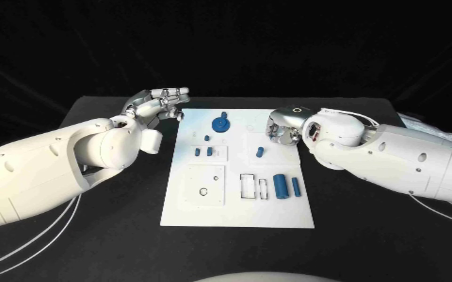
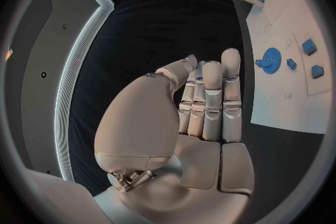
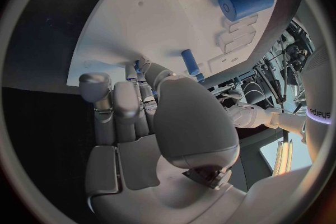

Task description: Assemble the parts on the task board

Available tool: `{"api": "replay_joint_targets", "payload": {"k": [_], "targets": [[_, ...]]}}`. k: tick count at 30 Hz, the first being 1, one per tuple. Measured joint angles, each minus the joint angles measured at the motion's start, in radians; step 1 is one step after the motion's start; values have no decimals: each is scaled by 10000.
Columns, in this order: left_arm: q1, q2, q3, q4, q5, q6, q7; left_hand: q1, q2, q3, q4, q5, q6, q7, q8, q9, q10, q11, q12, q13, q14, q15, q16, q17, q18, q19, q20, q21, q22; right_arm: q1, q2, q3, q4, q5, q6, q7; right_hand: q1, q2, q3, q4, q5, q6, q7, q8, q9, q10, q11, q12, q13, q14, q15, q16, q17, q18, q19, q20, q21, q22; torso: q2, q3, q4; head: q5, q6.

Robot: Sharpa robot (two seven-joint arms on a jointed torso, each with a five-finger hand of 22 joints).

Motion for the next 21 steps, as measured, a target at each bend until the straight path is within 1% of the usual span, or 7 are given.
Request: {"api": "replay_joint_targets", "payload": {"k": [2,4,13,16,17,19,21], "targets": [[0,-1,-1,-27,-6,7,-37,0,0,-26,-26,0,-49,46,0,-7,-63,31,43,7,-111,37,-125,-157,-1,-70,3,-180,-100,-2,-1,-2,2,-4,-13,-1,2,2,29,-28,0,-9,9,0,-3,0,0,-13,1,0,0,0,0,0,0,0,0,-15,0,-2,-1,3,-5],[0,-1,-5,-50,-14,10,-70,0,0,-26,-26,0,-59,54,0,-10,-77,45,57,7,-161,20,-201,-283,-4,-84,17,-243,-149,-5,-1,-2,9,-6,-24,-4,3,3,34,-34,0,-34,33,0,-3,0,1,-15,1,0,0,0,0,0,-1,0,0,-20,0,-2,-2,7,-6],[0,-4,-10,-134,-45,16,-171,0,0,-53,-54,0,-58,54,0,-9,-76,45,57,17,-197,54,-202,-353,-6,-84,18,-242,-176,-16,2,-9,37,-36,-61,-35,3,3,178,-68,-1,-34,33,0,-2,20,24,-17,1,0,0,35,18,15,-1,0,0,14,0,-2,-5,15,-13],[0,-6,-11,-137,-58,16,-190,0,0,-53,-54,0,-58,54,0,-9,-76,45,57,17,-197,54,-202,-353,-7,-84,17,-247,-176,-18,7,-9,40,-63,-63,-53,-36,-37,308,-89,-1,89,17,0,15,78,67,-17,7,0,0,204,153,17,45,36,182,218,0,-2,-4,30,-12],[0,-6,-11,-137,-61,16,-195,0,0,-53,-54,0,-58,54,0,-9,-76,45,57,17,-197,54,-201,-353,-9,-84,18,-281,-176,-19,12,-9,41,-77,-62,-61,-36,-37,350,-103,-1,141,-3,5,28,155,49,-18,15,0,0,273,218,19,116,35,257,334,0,-2,-4,31,-12],[0,-6,-11,-136,-68,16,-207,0,0,-53,-54,0,-58,54,0,-9,-76,45,57,17,-197,53,-202,-353,-12,-84,17,-281,-175,-19,24,-10,35,-126,-55,-93,-36,-38,420,-172,-6,264,-43,82,52,297,-1,1,8,32,-42,432,378,-132,248,20,459,631,-1,-1,-4,34,-12],[0,-6,-12,-130,-72,16,-215,0,0,-52,-54,0,-58,54,0,-9,-76,45,57,16,-197,54,-202,-353,-19,-84,18,-281,-175,-19,44,-10,27,-176,-50,-121,-35,-38,522,-219,-9,386,-64,128,77,394,23,72,9,16,-92,567,509,-132,332,0,636,902,0,0,-6,39,-16]]}}
